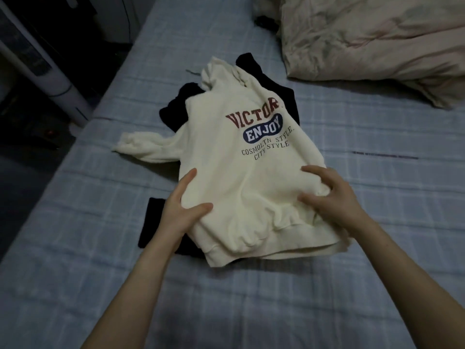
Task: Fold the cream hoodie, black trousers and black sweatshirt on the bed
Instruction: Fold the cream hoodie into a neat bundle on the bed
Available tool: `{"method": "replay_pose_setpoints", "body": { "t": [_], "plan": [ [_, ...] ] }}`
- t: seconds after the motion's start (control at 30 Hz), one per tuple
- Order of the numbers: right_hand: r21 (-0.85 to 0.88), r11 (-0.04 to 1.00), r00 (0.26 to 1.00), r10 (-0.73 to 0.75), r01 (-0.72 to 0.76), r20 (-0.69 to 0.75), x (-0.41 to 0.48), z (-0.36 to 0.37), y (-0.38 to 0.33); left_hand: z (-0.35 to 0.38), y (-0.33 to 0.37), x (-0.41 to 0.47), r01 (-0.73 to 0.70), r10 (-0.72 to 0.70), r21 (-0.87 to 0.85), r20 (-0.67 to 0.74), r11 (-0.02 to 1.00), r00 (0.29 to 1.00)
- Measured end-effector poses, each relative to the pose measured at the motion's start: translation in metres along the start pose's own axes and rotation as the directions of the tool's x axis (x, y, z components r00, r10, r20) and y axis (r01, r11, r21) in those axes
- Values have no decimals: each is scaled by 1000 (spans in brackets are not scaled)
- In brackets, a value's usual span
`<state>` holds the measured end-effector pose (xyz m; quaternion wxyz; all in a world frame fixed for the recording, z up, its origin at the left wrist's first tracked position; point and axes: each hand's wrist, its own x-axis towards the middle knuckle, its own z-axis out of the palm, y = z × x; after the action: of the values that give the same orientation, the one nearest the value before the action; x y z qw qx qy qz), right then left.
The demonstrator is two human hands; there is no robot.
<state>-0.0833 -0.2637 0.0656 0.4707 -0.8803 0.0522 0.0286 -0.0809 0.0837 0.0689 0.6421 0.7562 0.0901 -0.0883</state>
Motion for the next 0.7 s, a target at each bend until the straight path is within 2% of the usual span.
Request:
{"method": "replay_pose_setpoints", "body": {
  "t": [0.13,0.37,0.7],
  "plan": [
    [9,1000,1000,19,-19,-1,-95,-13,-38,-36,24,-90,25,-26,23,27,999,999],
    [-9,996,993,85,-86,-83,-249,-19,-68,-80,24,-223,16,-15,-19,71,1000,997],
    [7,990,990,141,-141,-30,-332,-51,-76,-67,31,-316,56,-57,13,72,998,996]
  ]
}}
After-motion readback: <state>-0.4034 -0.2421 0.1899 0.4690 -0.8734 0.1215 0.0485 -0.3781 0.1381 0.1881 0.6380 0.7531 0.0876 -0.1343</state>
